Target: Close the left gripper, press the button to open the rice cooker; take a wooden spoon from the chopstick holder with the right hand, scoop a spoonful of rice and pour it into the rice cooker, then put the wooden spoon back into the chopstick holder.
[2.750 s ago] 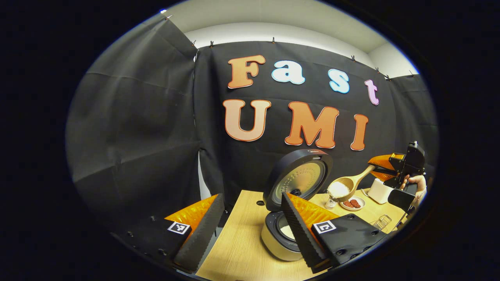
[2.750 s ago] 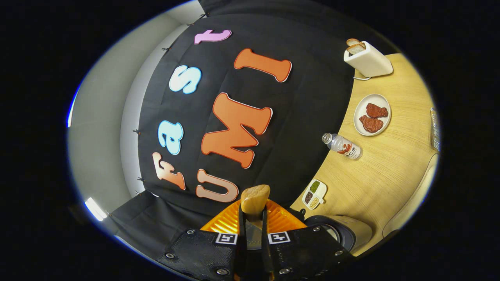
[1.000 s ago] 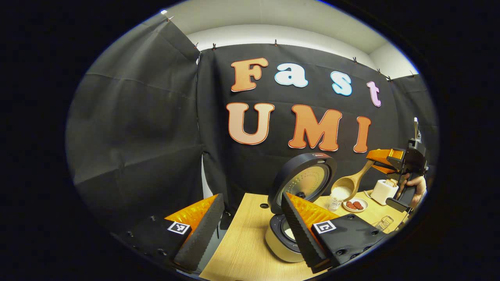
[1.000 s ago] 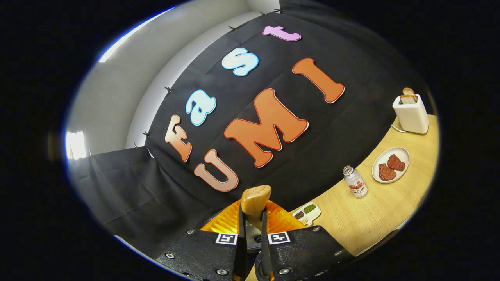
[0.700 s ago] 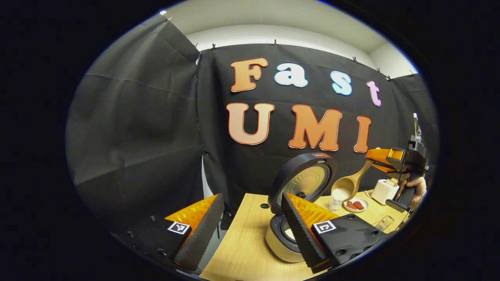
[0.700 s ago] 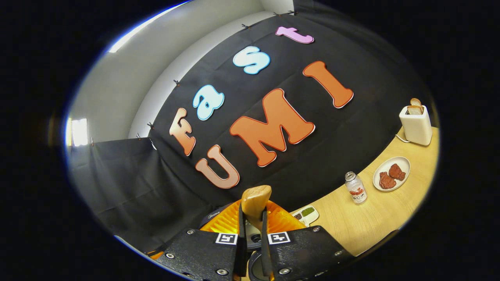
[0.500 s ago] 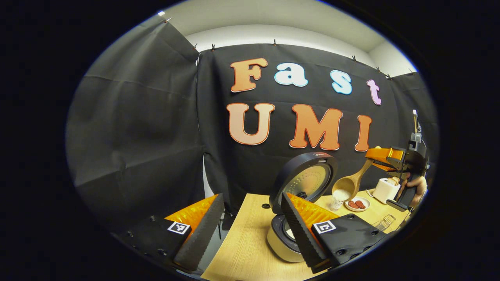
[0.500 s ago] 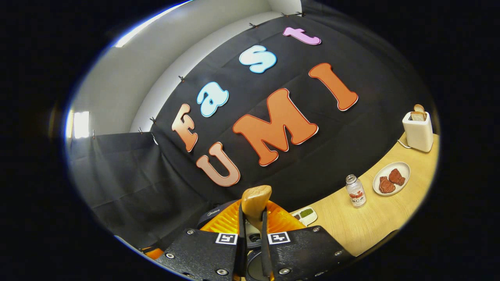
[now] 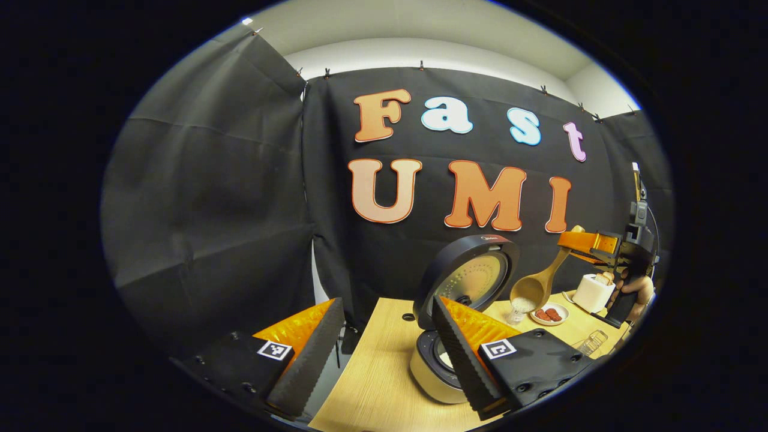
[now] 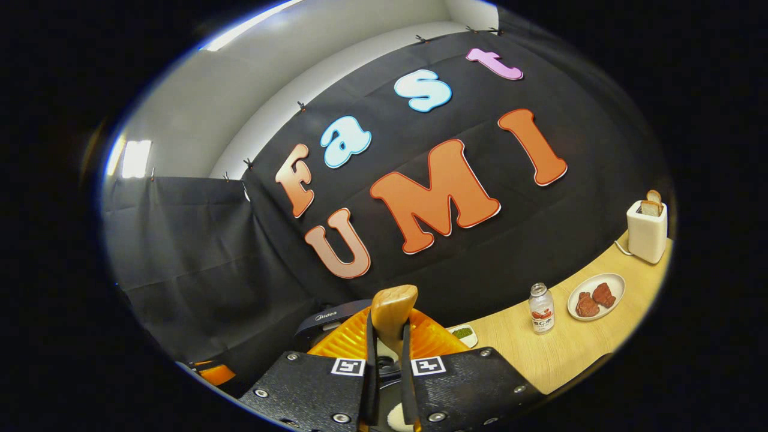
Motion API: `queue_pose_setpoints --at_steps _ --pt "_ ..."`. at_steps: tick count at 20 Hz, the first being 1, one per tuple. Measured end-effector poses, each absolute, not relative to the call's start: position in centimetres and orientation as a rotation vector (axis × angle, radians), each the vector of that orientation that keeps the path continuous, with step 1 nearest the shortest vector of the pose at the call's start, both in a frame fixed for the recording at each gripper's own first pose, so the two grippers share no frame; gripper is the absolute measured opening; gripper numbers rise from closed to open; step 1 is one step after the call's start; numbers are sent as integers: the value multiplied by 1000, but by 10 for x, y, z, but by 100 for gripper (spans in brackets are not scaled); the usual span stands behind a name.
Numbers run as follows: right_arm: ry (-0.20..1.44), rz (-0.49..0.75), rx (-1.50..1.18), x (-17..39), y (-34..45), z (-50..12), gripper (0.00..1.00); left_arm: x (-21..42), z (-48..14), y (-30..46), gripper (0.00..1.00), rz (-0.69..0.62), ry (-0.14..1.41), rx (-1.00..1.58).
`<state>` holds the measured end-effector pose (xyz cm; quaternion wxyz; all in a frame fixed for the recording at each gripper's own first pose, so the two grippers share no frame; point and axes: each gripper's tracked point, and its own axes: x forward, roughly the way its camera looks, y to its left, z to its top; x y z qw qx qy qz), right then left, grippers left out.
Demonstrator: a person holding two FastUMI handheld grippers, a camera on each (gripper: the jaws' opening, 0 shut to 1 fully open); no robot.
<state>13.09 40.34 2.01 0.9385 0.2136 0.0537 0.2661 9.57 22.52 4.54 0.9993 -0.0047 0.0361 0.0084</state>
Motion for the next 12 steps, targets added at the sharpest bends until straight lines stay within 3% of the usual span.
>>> queue_pose_setpoints --at_steps 12 --pt "121 629 241 118 427 -5 14 94 42 218 99 27 76 -6"
